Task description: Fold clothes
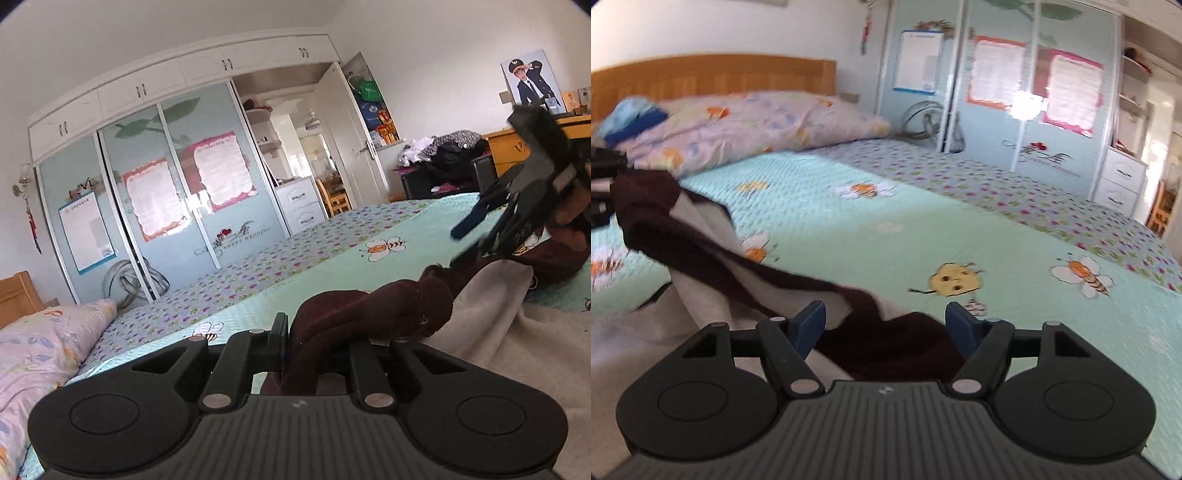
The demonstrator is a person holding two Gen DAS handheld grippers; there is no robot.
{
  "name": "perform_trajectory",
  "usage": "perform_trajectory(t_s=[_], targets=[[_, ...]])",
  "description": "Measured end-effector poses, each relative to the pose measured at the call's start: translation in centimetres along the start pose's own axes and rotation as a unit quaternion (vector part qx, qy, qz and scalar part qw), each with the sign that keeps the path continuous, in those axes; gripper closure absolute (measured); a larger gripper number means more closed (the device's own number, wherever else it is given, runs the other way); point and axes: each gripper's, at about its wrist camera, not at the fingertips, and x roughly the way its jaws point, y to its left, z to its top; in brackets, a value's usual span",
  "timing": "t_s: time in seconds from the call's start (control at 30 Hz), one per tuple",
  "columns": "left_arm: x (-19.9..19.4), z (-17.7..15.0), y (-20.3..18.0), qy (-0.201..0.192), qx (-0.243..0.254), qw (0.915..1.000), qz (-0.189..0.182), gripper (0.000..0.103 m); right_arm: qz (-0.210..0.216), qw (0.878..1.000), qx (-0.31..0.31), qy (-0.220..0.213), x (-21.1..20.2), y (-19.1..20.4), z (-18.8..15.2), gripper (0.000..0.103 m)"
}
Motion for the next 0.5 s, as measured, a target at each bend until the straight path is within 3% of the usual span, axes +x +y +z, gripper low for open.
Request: perform_trajectory(t_s=[0.13,0.2,0.3,0.33,0.43,0.5], targets=[[0.9,-0.2,0.7,0.011,-0.019,0.9998,0.003,0.088,-0.062,0.997,-0.023,0.043,3.5,1.1,0.4,0.037],[1.3,-0.4,1.1,0.017,-0.028,0.9994,0.005,0.085,-0.11,0.994,-0.008,0.024,4.2,0.0,1.8,0.036],[2.0,-0.5,1.6,0.025,-0.043,0.9987,0.007,0.085,-0.049,0.996,0.077,-0.02,2.6,-3.5,3.5,0.033],[2.2,-0.6,1.8,0.028,-0.047,0.9984,0.008,0.085,-0.038,0.996,0.083,-0.024,2.0,-4.2,3.7,0.032],[2.9,-0.8,2.4,0.037,-0.062,0.9974,0.011,0.082,-0.06,0.997,0.056,-0.011,0.6,-5.3,3.3,0.021],[3.4,-1.1,2.5,0.041,-0.064,0.997,0.012,0.082,-0.037,0.998,0.059,0.001,0.2,-5.4,2.1,0.021]])
